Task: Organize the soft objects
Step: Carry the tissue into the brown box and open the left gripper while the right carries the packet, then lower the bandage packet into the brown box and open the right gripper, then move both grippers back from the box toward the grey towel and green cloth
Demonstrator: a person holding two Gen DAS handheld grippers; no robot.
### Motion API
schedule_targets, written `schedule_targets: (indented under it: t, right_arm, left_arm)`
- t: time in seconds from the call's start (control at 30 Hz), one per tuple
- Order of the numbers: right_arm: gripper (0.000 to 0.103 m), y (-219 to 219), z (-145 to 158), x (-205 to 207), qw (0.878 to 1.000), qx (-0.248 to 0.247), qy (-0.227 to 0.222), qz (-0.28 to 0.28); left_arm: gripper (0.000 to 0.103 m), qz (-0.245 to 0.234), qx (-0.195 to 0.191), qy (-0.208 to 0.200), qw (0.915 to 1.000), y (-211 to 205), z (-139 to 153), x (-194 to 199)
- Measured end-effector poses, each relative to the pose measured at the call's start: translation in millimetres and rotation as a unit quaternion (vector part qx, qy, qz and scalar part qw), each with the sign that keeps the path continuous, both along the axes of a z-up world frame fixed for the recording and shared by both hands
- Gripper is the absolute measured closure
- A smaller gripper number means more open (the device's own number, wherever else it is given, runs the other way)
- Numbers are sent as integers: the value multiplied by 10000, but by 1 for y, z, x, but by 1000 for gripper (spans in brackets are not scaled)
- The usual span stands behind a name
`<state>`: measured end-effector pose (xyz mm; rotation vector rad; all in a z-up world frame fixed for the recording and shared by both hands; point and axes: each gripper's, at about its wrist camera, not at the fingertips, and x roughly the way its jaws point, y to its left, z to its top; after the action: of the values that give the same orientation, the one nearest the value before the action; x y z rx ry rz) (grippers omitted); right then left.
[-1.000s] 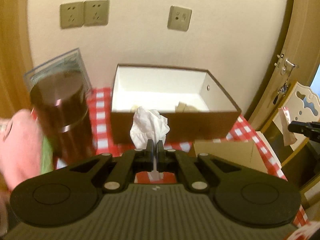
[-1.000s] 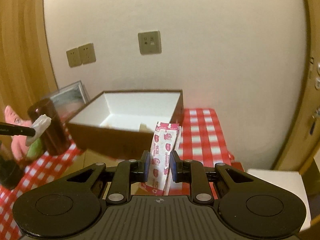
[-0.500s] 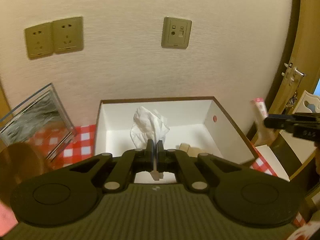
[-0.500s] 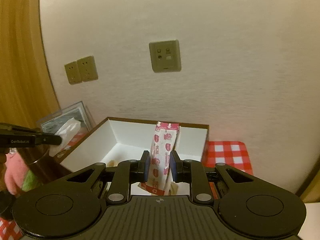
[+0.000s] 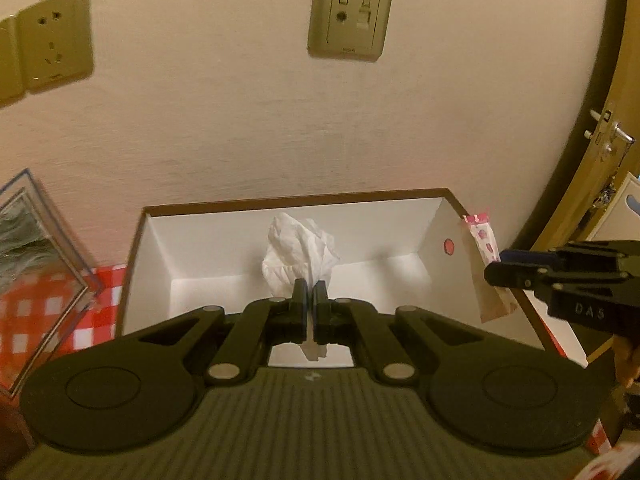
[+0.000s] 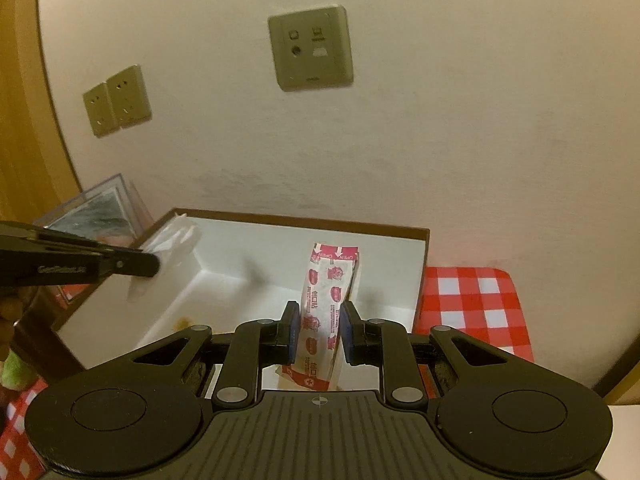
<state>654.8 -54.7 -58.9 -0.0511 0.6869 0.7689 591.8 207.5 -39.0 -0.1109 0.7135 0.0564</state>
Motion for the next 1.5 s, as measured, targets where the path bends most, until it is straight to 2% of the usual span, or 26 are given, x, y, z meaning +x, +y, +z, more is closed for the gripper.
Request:
schedule_targets:
  t: [0.1,0.17,0.23,0.5,0.57,0.6,0.63,0.77,0.97,1.13,1.5]
  right_arm:
    - [81,0,-4,5,10000,19,55,-31]
    - [81,2,-6,6,10000,-2,72,-13]
    - [81,3,-7,7,10000,-47,60,20]
    - [81,12,-10,16,10000,-6,-36,-30]
    - [67,14,-7,18,9998,-3,-102,-184]
    - [51,13,-5,19,9994,53,-160,-288]
    - [44,11,-3,19,9990,179,-200,-364]
    - [44,2,3,17,9983,350,-132,-447]
    - [44,-18,8,-1,9983,412,84,-405]
    - [44,-40,14,-31,9978,459,197,-435]
    - [44,-87,36,-116,9973,598,94,-423]
  left_arm:
    - [97,6,64,-10,10000,-1,-6,13]
    - [85,17,92,-11,10000,0,-9,20]
    - [81,89,69,66,9999,4,-14,24]
    - [80,358,-112,323,9988,24,-25,18]
    - [77,391,-119,336,9986,26,-25,14]
    - [77,395,-118,341,9986,26,-25,12]
    - [75,391,-116,345,9986,26,-24,10]
    - [73,386,7,418,9984,24,-21,1]
    - [72,396,-147,376,9984,24,-11,-23]
    - [72,320,-123,346,9988,17,0,-52]
    - [72,325,-38,292,9990,-7,26,-124]
